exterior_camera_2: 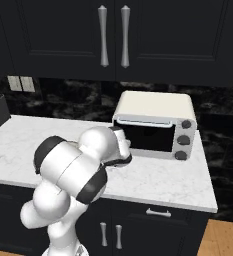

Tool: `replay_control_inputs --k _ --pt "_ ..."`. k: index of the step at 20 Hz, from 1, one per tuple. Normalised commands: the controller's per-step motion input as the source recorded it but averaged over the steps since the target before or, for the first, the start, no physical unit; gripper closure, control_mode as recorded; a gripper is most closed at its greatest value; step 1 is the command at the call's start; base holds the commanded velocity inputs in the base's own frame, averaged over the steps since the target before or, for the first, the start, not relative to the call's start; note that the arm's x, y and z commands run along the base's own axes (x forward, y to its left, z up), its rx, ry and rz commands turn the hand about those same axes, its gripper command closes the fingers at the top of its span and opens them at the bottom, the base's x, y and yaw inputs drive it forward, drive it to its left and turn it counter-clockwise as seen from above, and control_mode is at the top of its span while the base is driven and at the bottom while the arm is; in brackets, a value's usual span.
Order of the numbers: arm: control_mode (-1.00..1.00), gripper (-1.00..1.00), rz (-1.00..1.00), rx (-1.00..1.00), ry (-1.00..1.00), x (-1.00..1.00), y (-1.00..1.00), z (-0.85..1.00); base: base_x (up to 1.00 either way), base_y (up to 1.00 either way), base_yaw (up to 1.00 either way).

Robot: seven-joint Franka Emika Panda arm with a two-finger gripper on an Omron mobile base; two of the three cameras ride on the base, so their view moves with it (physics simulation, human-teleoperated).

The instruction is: Pick up the kebab skewer and baguette bread, and place them inside the toaster oven. Close the toaster oven door and start by setting the timer.

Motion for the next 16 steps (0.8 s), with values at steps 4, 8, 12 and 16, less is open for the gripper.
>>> replay_control_inputs --k 4,8,12,16 --pt "-1.0 -1.0 0.22 0.01 0.0 0.22 -0.1 0.0 0.0 0.0 0.0" --pt "-1.0 -1.0 0.2 0.0 0.0 0.02 -0.07 0.0 0.0 0.0 0.0" --pt "-1.0 -1.0 0.12 0.02 0.01 -0.12 0.0 0.22 0.0 0.0 0.0" --pt "-1.0 -1.0 0.03 0.02 0.09 -0.21 0.0 0.41 0.0 0.0 0.0"
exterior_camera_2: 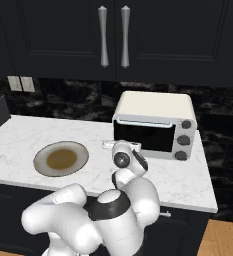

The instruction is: Pick up the kebab skewer and baguette bread, and place them inside the toaster oven. Close the toaster oven door and start by setting the timer.

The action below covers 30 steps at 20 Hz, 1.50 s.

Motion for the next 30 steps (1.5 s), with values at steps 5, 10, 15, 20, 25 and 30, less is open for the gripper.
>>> replay_control_inputs --k 5,10,15,20,25,30 --pt "-1.0 -1.0 0.0 0.0 0.1 -0.21 0.0 0.56 0.0 0.0 0.0" --pt "-1.0 -1.0 0.0 -0.06 0.08 -0.22 -0.11 0.63 0.0 0.0 0.0" --pt "-1.0 -1.0 -0.01 -0.1 0.04 -0.52 -0.19 0.29 0.0 0.0 0.0" --pt "-1.0 -1.0 0.0 -0.1 0.0 -0.47 -0.11 0.26 0.0 0.0 0.0" --pt "-1.0 -1.0 0.0 -0.1 0.0 -0.45 -0.15 0.39 0.0 0.0 0.0" --pt "-1.0 -1.0 0.0 -0.14 -0.07 -0.44 -0.41 0.27 0.0 0.0 0.0"
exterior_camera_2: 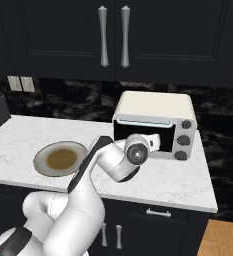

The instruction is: Pick up the kebab skewer and baguette bread, and place them inside the toaster oven. Close the toaster oven door and start by setting the timer.

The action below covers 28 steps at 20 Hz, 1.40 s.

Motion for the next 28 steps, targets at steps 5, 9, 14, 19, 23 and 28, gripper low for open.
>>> replay_control_inputs --k 5,9,14,19,23,28 --pt "-1.0 -1.0 0.05 -0.22 -0.18 -0.4 -0.52 0.19 0.0 0.0 0.0" --pt "-1.0 -1.0 0.11 -0.19 -0.15 -0.22 -0.62 0.12 0.0 0.0 0.0" --pt "-1.0 -1.0 0.11 -0.23 -0.01 -0.01 -0.59 0.07 0.0 0.0 0.0" --pt "-1.0 -1.0 0.07 -0.25 0.0 0.0 -0.4 -0.01 0.0 0.0 0.0" --pt "-1.0 -1.0 0.04 -0.14 0.01 0.0 -0.22 -0.15 0.0 0.0 0.0" --pt "-1.0 -1.0 0.01 -0.03 0.0 0.2 -0.09 -0.29 0.0 0.0 0.0"
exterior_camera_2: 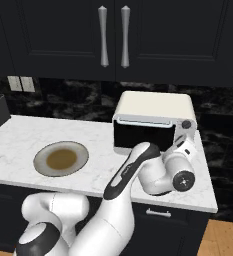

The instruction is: Pick up the kebab skewer and baguette bread, and place them inside the toaster oven. Close the toaster oven door and start by setting the timer.

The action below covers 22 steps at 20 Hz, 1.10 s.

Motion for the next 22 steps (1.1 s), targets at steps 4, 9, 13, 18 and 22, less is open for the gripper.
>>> replay_control_inputs --k 4,9,13,18,22 --pt "-1.0 -1.0 0.0 0.0 0.0 0.35 -0.07 -0.2 0.0 0.0 0.0" --pt "-1.0 -1.0 0.0 0.0 0.0 0.3 -0.24 -0.03 0.0 0.0 0.0" --pt "-1.0 -1.0 0.0 0.0 0.0 0.27 -0.19 -0.06 0.0 0.0 0.0" --pt "-1.0 -1.0 0.0 0.0 0.0 0.27 -0.11 -0.08 0.0 0.0 0.0" --pt "-1.0 -1.0 0.0 0.0 0.0 0.28 -0.09 -0.09 0.0 0.0 0.0"
